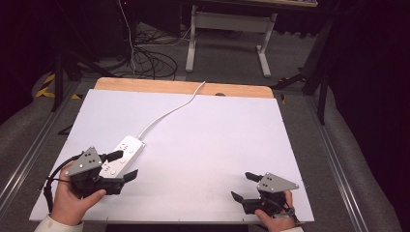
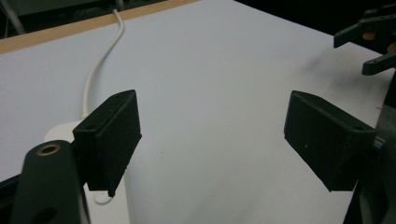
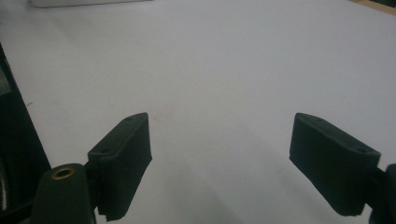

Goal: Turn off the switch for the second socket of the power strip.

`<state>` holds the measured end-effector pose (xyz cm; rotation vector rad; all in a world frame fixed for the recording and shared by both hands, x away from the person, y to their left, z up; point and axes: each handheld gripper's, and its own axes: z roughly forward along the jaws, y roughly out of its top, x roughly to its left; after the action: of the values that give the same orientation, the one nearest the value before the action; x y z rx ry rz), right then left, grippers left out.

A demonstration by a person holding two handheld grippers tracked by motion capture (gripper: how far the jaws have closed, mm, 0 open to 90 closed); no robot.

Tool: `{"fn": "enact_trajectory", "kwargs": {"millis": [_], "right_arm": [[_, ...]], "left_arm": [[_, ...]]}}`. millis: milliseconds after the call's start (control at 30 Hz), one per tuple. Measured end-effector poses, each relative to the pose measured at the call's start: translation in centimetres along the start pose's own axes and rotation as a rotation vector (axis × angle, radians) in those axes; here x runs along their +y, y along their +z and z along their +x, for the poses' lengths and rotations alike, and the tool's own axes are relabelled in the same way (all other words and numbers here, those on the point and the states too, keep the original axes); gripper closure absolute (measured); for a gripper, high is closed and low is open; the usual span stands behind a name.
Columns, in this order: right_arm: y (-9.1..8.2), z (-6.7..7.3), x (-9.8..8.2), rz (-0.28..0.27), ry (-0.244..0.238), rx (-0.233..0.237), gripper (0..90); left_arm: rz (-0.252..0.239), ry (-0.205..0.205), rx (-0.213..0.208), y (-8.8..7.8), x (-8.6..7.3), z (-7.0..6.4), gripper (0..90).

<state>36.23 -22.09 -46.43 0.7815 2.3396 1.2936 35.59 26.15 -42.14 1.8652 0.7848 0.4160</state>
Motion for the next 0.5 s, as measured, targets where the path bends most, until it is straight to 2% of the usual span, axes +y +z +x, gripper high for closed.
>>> {"fn": "enact_trajectory", "kwargs": {"millis": [133,400,500], "right_arm": [[0.0,0.0,0.0,-0.001,0.0,0.0,20.9],[-0.1,0.0,0.0,0.001,-0.002,-0.002,20.9],[-0.1,0.1,0.0,0.0,-0.003,0.0,20.9]], "left_arm": [[-0.013,0.002,-0.018,0.0,-1.0,-0.2,15.5],[-0.055,0.019,-0.021,0.2,-2.9,-0.6,13.5],[-0.033,0.063,-0.004,0.6,-3.5,-0.7,13.4]]}}
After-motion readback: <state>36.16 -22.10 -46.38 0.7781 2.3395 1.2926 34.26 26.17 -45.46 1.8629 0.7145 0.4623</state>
